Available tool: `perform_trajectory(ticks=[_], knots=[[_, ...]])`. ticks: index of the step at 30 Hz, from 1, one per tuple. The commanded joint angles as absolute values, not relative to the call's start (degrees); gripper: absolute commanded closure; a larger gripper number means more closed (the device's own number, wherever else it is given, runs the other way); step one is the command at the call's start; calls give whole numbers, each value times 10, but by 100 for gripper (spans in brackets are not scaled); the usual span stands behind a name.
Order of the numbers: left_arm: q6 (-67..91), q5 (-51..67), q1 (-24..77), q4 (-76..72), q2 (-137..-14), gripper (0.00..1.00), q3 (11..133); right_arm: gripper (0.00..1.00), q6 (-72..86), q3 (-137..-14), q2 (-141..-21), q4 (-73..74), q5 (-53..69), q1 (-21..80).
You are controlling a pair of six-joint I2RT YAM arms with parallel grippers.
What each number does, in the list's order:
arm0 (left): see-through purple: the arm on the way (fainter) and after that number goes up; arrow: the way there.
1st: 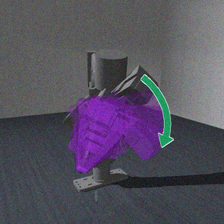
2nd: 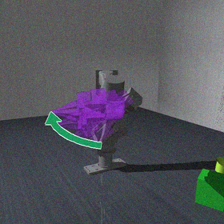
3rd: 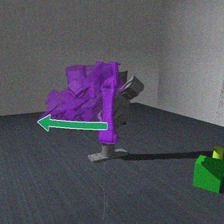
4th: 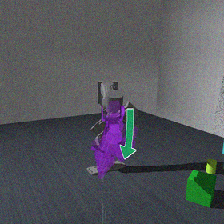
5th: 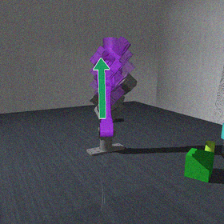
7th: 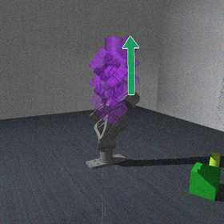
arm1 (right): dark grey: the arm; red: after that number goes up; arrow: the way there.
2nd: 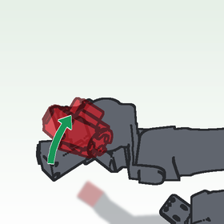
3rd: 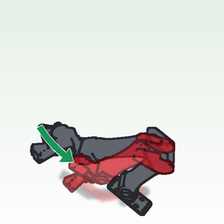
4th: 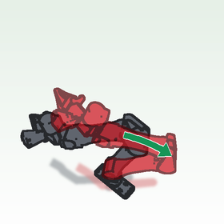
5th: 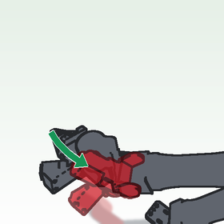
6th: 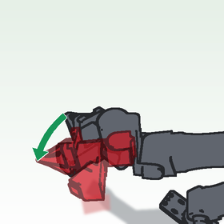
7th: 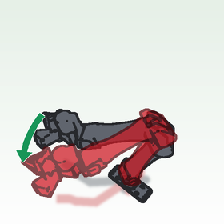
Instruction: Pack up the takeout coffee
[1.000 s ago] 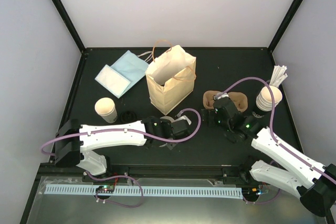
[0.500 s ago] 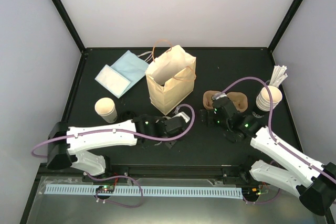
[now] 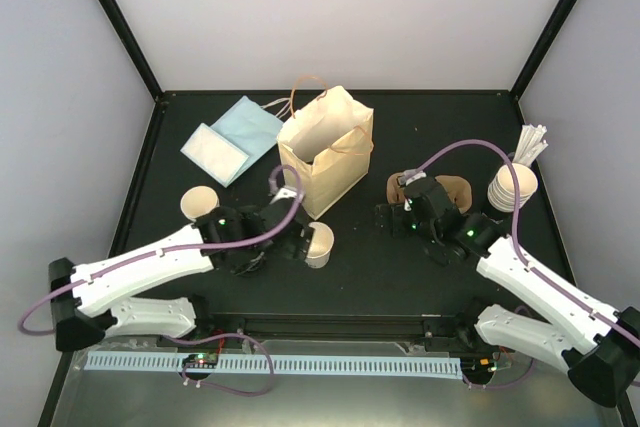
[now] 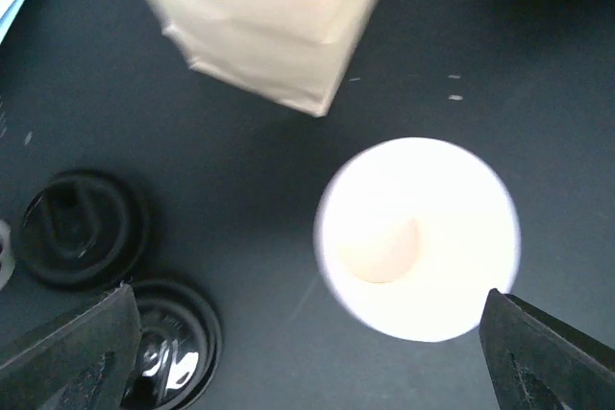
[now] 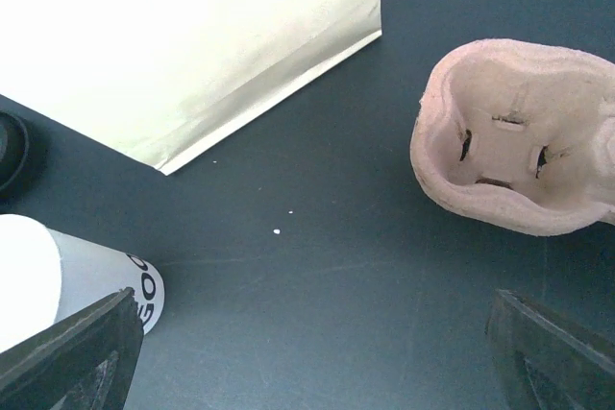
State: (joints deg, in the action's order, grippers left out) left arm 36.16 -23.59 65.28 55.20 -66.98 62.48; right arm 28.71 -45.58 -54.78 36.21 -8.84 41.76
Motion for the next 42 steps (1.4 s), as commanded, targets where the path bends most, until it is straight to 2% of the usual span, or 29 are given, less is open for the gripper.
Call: perform_trajectory(ticks=[1,8,17,42], knots=[[443,-202,577,593,-616,1,575,0,277,-473,-556,360,-76,416],[462,-171,495,584,-582,1,489,0,274,-476,-567,353,-54,416],[511,-168,488,547,-626,1,410,0,273,-474,-578,348,-48,416],[460,-170,444,485,-708,3,378,0,270,-470,-584,351,-46,416]])
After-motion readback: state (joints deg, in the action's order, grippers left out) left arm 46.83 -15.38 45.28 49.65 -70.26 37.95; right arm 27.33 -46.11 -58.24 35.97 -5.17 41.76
